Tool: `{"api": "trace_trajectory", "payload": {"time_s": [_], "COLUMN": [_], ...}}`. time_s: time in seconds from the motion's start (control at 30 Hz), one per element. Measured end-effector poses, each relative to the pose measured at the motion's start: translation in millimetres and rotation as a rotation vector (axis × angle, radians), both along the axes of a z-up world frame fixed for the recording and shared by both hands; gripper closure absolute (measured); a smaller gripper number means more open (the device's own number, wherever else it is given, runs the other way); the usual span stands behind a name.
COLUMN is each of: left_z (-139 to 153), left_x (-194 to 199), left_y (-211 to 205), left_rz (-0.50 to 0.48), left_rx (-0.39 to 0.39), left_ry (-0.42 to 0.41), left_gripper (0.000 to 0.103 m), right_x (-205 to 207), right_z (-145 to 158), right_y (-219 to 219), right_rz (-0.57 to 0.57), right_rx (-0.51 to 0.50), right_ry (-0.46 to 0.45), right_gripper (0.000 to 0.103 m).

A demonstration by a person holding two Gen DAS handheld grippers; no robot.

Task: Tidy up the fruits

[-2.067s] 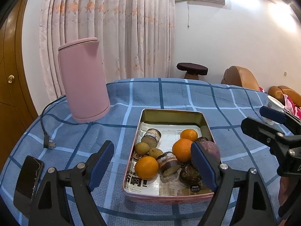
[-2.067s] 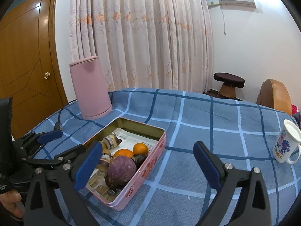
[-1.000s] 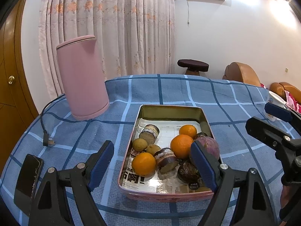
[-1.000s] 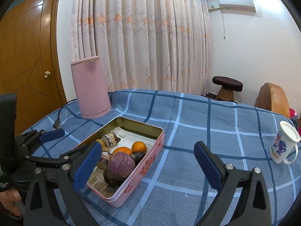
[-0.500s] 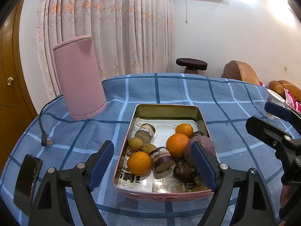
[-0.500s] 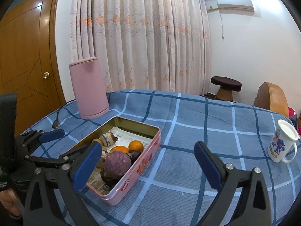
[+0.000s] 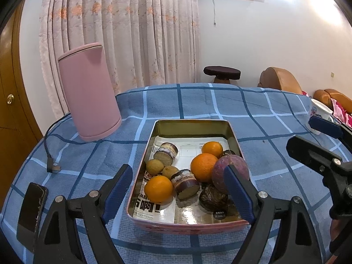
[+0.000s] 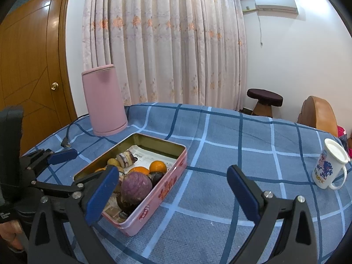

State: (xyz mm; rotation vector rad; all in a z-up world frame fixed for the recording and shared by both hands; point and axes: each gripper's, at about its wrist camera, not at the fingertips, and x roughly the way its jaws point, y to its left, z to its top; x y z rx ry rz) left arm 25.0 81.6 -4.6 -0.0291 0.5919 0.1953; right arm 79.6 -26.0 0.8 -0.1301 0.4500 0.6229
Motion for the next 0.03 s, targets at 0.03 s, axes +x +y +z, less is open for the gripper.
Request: {"api": "trace_trajectory", "payload": {"time_s": [0.03], "left_z": [-0.1], "left_x": [0.0], "left_y": [-0.2], "left_rz": [-0.003], "left_rx": [0.0], "left_ry": [0.001], "left_gripper": [0.017], "right_x": [-0.2], "right_z": [-1.5], "right_y": [-1.1], "right_rz": [-0.001], "right_rx": [-0.005], "right_ry": [0.001], "right_gripper": [0.002]}}
